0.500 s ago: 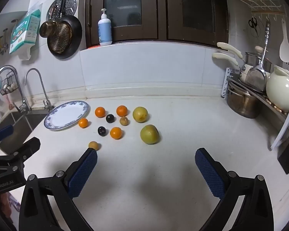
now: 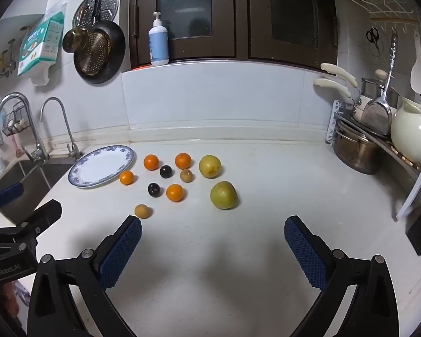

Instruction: Organize fruits

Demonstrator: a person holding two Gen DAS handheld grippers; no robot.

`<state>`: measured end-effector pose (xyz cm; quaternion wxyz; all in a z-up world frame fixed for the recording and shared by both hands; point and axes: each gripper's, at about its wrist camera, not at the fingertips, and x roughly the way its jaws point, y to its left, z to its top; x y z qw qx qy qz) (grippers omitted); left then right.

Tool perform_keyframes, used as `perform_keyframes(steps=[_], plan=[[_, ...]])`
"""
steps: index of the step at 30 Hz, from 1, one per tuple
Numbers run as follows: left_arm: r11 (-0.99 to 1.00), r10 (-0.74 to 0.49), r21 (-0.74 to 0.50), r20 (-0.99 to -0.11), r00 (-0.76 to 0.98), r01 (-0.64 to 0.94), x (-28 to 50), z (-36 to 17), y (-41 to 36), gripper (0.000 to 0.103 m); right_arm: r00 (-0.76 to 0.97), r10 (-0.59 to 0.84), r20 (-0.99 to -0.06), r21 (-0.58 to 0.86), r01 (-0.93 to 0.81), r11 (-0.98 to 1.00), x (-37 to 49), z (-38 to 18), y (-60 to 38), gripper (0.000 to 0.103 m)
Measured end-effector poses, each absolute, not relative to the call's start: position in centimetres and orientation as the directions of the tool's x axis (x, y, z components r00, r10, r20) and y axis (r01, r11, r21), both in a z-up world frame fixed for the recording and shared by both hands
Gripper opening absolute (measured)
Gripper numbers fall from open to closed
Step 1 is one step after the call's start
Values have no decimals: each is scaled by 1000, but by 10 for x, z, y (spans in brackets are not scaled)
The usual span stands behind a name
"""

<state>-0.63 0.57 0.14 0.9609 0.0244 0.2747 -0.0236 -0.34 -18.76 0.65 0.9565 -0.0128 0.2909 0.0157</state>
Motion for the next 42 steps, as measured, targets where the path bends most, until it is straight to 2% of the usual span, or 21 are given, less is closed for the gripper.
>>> perform_keyframes(steps=[42], plan=[[998, -17, 38, -512, 859, 43, -12, 5, 12, 103, 837, 52, -545, -25, -78, 997, -7, 9, -184, 102]])
